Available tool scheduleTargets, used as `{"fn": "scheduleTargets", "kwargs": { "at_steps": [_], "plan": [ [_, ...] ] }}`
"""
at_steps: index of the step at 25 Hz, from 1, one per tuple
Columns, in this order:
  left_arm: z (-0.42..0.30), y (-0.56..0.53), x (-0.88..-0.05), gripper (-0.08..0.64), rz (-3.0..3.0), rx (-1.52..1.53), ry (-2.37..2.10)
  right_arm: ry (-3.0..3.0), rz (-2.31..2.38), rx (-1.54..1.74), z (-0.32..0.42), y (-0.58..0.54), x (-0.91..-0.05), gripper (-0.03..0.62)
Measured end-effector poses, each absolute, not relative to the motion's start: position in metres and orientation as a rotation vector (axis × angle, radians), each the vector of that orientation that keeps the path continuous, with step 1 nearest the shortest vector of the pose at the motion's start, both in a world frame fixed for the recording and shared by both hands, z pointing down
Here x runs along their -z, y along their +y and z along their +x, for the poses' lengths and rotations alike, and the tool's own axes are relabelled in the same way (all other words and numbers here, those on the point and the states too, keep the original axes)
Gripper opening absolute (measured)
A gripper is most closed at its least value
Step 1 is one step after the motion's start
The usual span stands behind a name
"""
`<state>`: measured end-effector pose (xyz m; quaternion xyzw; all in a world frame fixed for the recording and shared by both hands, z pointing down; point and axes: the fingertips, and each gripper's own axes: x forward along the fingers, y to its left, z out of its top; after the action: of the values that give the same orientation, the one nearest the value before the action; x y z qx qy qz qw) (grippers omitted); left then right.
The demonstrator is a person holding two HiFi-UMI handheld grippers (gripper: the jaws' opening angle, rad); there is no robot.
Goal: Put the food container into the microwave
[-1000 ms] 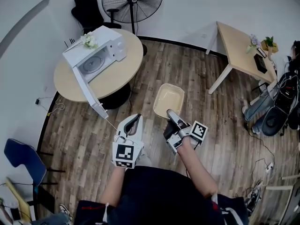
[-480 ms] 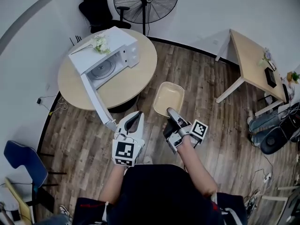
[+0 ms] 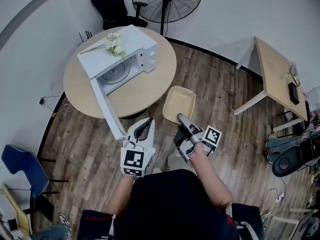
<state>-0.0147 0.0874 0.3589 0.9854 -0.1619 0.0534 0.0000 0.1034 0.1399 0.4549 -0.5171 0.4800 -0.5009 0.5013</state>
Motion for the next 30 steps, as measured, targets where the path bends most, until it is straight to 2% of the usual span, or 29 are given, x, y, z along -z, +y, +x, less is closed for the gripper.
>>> {"fn": "scheduleTargets", "kwargs": {
  "at_steps": [21,30],
  "plan": [
    [0.059,-0.069,-0.374,0.015,2.912,-0.246,-0.962,1.435,-1.062,1.52,0.162,-0.064,-0.465,0.213],
    [0.062,-0.123,-0.382,0.015,2.773,-0.28,-1.254,1.546,-0.957,1.7,0.167,-0.135,-0.479,0.213]
  ]
}}
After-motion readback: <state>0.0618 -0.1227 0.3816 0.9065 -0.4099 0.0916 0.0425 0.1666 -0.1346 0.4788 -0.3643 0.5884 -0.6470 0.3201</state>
